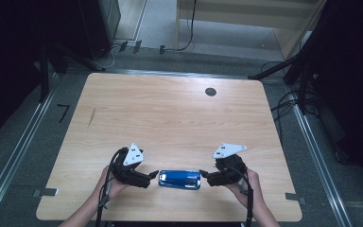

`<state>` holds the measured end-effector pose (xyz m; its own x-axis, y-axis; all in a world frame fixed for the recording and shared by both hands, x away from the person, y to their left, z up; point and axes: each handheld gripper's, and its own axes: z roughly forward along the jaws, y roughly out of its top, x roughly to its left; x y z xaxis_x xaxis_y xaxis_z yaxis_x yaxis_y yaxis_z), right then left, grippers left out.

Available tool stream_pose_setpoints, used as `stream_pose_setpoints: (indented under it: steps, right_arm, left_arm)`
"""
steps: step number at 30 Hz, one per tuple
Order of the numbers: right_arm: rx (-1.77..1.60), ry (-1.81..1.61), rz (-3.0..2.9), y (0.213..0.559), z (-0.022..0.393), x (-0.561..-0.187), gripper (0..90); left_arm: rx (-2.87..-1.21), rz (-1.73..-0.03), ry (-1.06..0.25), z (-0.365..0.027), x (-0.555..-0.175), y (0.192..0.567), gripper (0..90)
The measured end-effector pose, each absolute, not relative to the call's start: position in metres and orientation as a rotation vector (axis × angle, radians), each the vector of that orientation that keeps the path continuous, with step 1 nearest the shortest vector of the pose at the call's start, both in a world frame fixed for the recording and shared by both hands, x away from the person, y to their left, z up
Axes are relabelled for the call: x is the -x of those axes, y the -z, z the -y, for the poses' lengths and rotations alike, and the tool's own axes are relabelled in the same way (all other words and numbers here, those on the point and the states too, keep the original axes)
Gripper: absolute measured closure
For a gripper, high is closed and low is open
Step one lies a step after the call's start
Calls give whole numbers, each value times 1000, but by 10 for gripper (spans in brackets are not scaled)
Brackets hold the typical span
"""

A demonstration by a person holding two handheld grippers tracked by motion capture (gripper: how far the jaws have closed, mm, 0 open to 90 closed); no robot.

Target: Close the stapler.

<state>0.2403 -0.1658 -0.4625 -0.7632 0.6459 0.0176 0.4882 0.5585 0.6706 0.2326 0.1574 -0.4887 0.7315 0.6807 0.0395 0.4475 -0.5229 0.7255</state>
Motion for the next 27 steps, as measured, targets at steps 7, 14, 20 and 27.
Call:
stream_pose_setpoints:
  steps: [7,14,20,27]
  right_arm:
    - [-1049,-946,-2513,464,187,-250,132]
    - [-1200,-901,-2449,472,219,-263,67]
    - [-1284,-878,-2415,487,244,-273,0]
    - [-1313,-852,-2406,503,261,-277,0]
  left_arm:
    - [-2197,-915,-460,-171,-240,491,106]
    - [-2184,-967,-493,-179,-245,491,107]
    - [-2177,-1020,-495,-183,-250,496,109]
    - [-2185,-1060,-500,-189,-258,506,107]
